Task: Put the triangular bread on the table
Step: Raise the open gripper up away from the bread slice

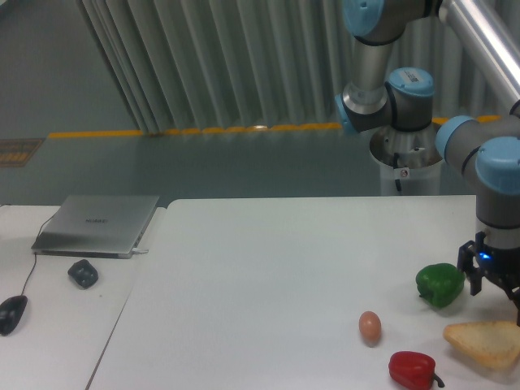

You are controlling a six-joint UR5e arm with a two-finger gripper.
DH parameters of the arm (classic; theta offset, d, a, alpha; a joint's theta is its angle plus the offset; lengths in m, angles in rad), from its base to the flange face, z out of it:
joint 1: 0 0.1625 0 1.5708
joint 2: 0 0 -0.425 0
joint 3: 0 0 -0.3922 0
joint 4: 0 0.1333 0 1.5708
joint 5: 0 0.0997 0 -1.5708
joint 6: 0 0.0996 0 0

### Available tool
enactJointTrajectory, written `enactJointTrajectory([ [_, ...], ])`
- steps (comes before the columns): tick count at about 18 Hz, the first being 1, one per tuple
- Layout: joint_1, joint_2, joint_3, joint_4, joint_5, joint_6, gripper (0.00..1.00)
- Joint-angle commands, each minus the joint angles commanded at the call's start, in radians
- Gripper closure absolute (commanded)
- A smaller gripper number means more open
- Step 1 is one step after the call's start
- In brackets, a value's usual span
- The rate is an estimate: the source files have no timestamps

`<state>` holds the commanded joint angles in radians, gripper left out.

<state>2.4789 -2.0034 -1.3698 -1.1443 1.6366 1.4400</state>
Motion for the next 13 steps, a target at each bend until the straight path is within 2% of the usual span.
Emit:
enactJointTrajectory([
  [13, 0.015, 0.017, -0.021, 0.003, 0.003, 0.033, 0.0],
])
